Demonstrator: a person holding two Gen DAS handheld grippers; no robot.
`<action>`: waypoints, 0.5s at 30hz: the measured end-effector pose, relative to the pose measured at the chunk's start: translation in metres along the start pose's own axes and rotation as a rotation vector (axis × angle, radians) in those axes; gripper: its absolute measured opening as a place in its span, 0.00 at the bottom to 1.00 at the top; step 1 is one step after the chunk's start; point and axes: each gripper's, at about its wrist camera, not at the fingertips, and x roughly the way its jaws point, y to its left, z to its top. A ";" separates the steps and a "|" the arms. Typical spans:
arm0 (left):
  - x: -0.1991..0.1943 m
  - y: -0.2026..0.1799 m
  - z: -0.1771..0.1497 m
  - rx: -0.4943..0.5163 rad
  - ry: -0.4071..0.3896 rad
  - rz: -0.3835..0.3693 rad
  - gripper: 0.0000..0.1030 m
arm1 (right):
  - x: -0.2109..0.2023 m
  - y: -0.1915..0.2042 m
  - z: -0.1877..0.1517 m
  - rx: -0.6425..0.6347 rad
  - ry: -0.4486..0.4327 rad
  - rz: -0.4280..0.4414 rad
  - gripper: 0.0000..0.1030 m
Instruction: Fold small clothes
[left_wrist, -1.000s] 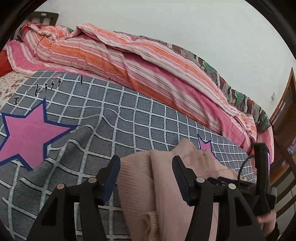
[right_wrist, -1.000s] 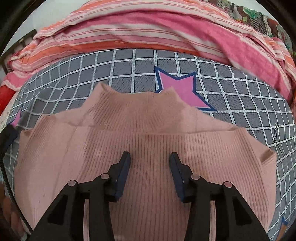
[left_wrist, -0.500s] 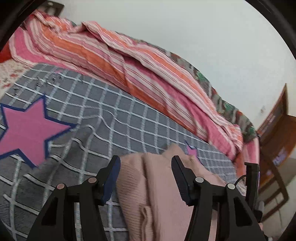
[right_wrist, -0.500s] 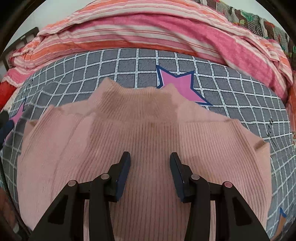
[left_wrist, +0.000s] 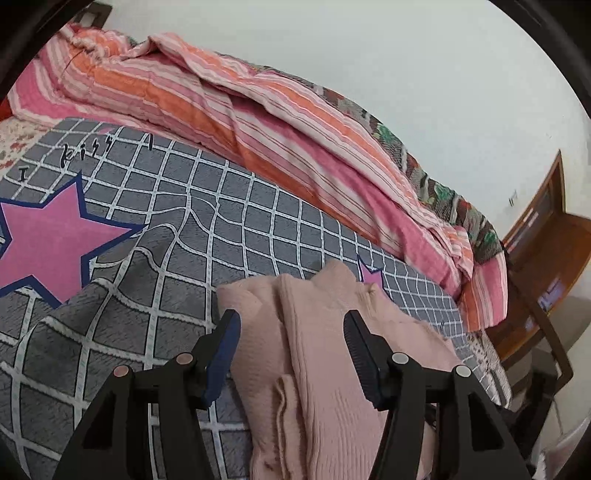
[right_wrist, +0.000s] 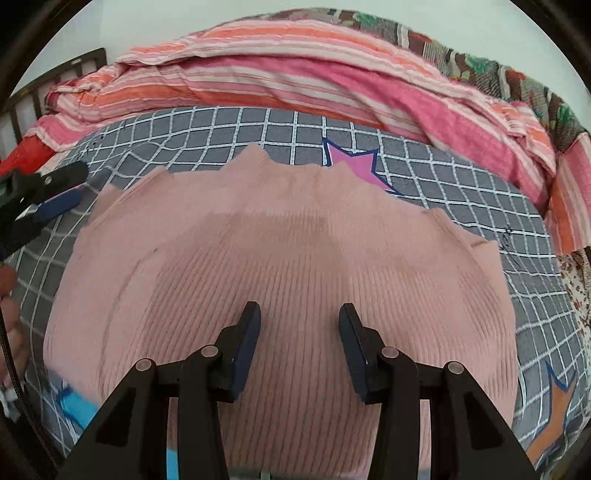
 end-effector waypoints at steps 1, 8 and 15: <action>-0.001 -0.001 -0.003 0.009 -0.003 0.009 0.55 | -0.001 0.000 -0.004 -0.004 -0.010 -0.005 0.42; -0.016 0.002 -0.026 -0.035 -0.003 -0.003 0.55 | -0.019 0.008 -0.039 -0.028 -0.096 -0.027 0.42; -0.038 0.000 -0.057 -0.032 -0.010 -0.009 0.56 | -0.025 0.017 -0.072 -0.082 -0.140 -0.048 0.42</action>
